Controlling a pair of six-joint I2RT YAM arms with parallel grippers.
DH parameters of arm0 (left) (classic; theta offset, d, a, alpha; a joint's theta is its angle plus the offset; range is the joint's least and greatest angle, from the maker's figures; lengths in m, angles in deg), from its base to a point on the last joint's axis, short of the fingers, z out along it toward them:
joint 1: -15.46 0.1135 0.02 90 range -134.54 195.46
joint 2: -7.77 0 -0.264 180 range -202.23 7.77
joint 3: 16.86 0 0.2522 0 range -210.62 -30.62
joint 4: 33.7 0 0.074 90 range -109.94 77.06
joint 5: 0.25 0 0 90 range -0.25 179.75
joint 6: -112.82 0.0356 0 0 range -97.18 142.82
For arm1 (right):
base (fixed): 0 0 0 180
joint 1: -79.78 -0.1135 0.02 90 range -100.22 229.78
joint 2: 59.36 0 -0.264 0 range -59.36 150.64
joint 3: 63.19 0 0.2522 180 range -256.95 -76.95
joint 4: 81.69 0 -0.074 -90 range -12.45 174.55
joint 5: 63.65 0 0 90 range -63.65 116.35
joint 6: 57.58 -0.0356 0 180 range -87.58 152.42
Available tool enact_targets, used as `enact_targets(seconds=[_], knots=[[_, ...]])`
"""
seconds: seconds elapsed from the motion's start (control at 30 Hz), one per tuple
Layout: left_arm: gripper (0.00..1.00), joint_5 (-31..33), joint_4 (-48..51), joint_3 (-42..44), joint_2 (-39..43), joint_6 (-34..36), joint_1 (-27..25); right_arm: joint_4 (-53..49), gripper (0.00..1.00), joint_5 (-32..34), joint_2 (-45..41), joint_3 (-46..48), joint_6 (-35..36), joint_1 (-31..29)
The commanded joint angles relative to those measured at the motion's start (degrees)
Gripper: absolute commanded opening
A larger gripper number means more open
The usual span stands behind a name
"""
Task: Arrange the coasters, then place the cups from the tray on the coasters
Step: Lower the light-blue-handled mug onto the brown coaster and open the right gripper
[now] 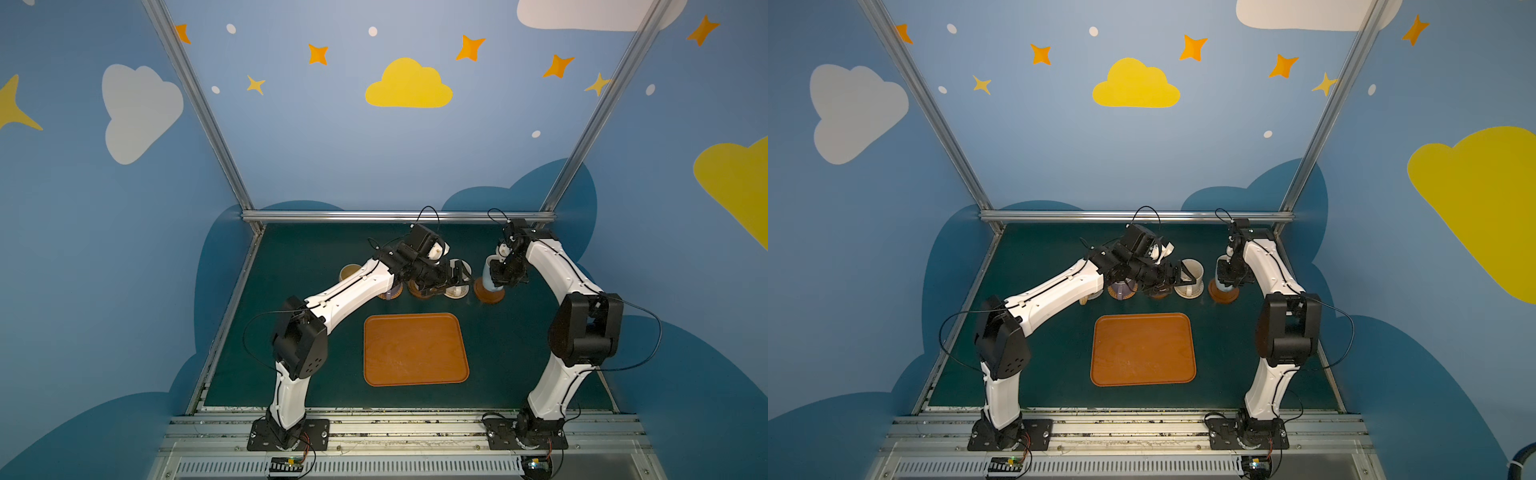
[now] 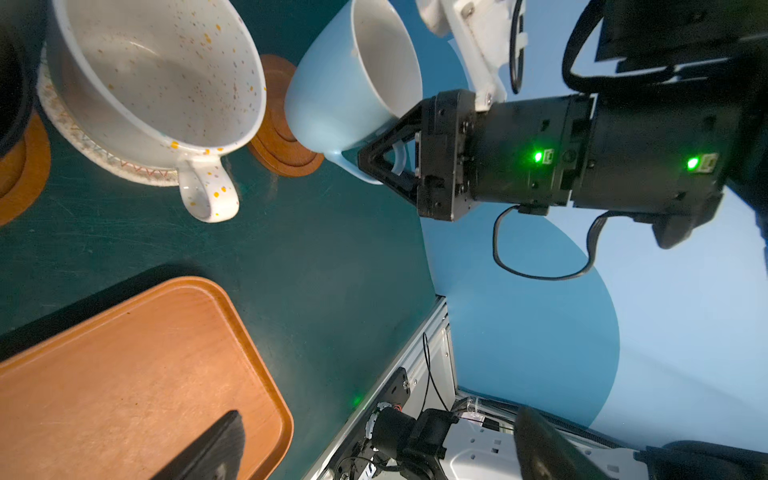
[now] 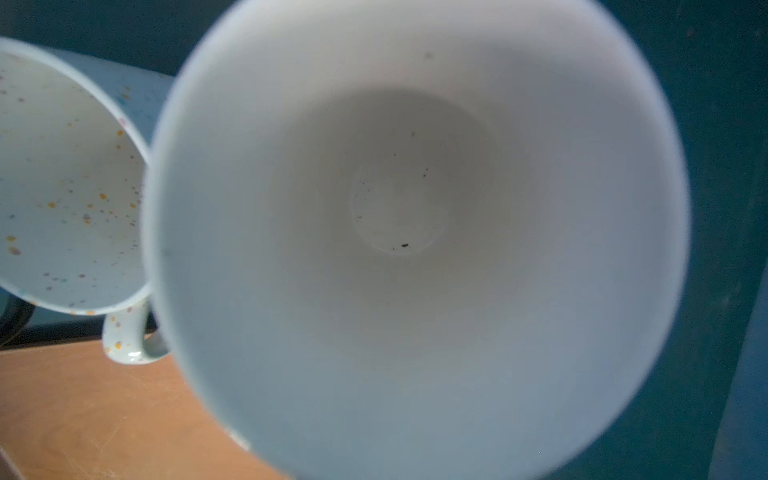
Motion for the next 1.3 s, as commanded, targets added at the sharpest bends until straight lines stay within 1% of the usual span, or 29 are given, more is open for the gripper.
enact_targets(seconds=[0.0, 0.2, 0.47, 0.7, 0.87, 1.1, 1.27], knots=[[1.0, 0.81, -0.31, -0.56, -0.19, 0.46, -0.22, 0.12, 0.0, 1.06, -0.85, -1.13, 0.93, -0.02], [1.0, 1.02, -0.14, -0.34, -0.44, 0.59, -0.18, 0.59, 0.0, 2.56, 1.34, -0.1, 2.28, -0.1], [1.0, 1.15, -0.14, 0.01, -0.52, 0.76, -0.29, 4.7, 0.0, 2.61, -0.53, 3.54, 3.52, -0.87], [1.0, 1.35, -0.22, 1.07, 0.0, 0.81, -0.28, 5.47, 0.0, 4.45, 0.85, 3.2, 3.7, -0.98], [1.0, 1.6, -0.5, 2.22, 0.69, 0.94, -0.25, 5.35, 0.0, 4.11, 1.8, 3.12, 4.06, -0.98], [1.0, 1.78, -0.91, 2.33, 0.74, 1.04, -0.22, 7.37, 0.0, 2.61, 0.86, 6.23, 3.89, -0.98], [1.0, 1.97, -0.71, 1.79, 0.68, 1.25, -0.29, 7.79, 0.0, 3.4, 1.41, 6.64, 3.8, -1.07]])
